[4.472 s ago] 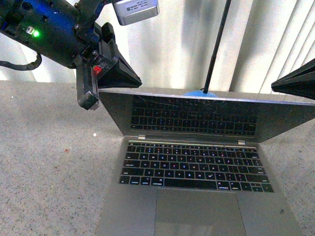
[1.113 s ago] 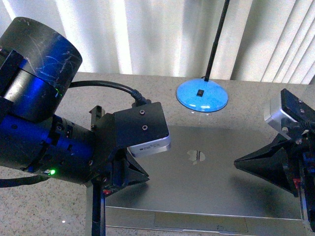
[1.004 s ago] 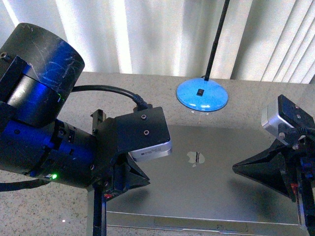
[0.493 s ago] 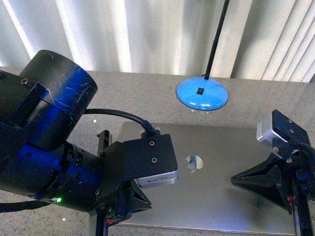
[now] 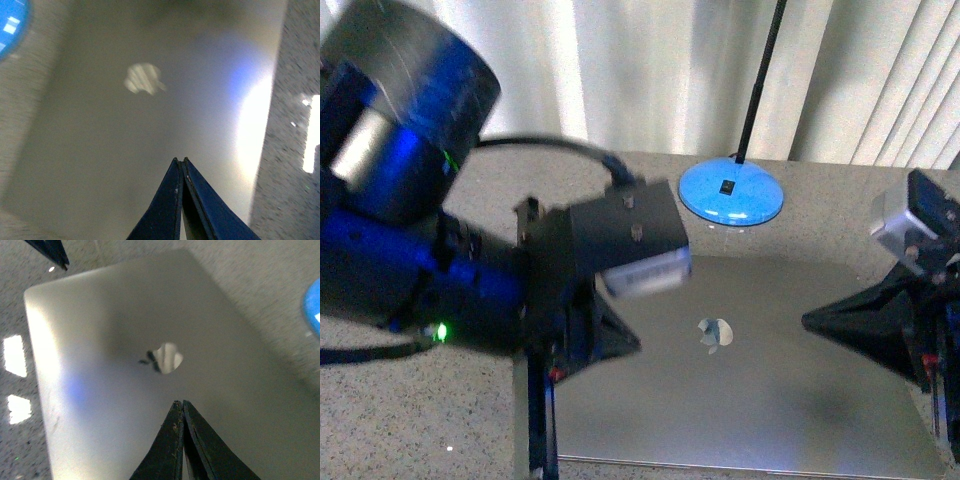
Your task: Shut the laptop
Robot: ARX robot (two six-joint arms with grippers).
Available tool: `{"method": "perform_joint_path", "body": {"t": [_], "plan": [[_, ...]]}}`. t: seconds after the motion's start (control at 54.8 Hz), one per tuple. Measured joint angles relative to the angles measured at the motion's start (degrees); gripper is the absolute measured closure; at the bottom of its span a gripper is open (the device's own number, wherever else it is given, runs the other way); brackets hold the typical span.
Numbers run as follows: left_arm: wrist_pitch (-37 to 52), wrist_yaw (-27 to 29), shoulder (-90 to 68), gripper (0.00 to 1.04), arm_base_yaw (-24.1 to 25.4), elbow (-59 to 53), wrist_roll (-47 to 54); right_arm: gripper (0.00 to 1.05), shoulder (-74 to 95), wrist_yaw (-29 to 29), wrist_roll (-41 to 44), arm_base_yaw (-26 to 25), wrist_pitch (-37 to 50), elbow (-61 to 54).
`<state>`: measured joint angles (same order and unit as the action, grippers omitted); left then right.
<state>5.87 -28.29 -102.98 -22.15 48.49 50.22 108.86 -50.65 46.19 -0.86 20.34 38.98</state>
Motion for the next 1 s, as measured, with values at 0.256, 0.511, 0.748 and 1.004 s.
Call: {"method": "perform_joint_path", "body": {"t": [0.256,0.511,0.748,1.004], "plan": [[7.04,2.19,9.29,1.01,5.11,2.12,-8.0,1.02,-7.8,6.1,-10.84,-1.38,15.54,-1.4],[10.38,2.78,23.5,1.01,15.17,-0.2,-17.7,1.02,-19.26,18.75,-20.04,-4.79,21.92,-2.75],[10.51,1.05,38.36,1.01,30.71,-7.13,-30.84,1.02,-31.41,26.21,-31.47,-11.74,20.24,-3.76],[10.8,2.93,51.12,1.01,44.94,-16.46,-41.09,1.02,-41.64,29.68,-40.63,-18.25,21.14,-11.58]]}}
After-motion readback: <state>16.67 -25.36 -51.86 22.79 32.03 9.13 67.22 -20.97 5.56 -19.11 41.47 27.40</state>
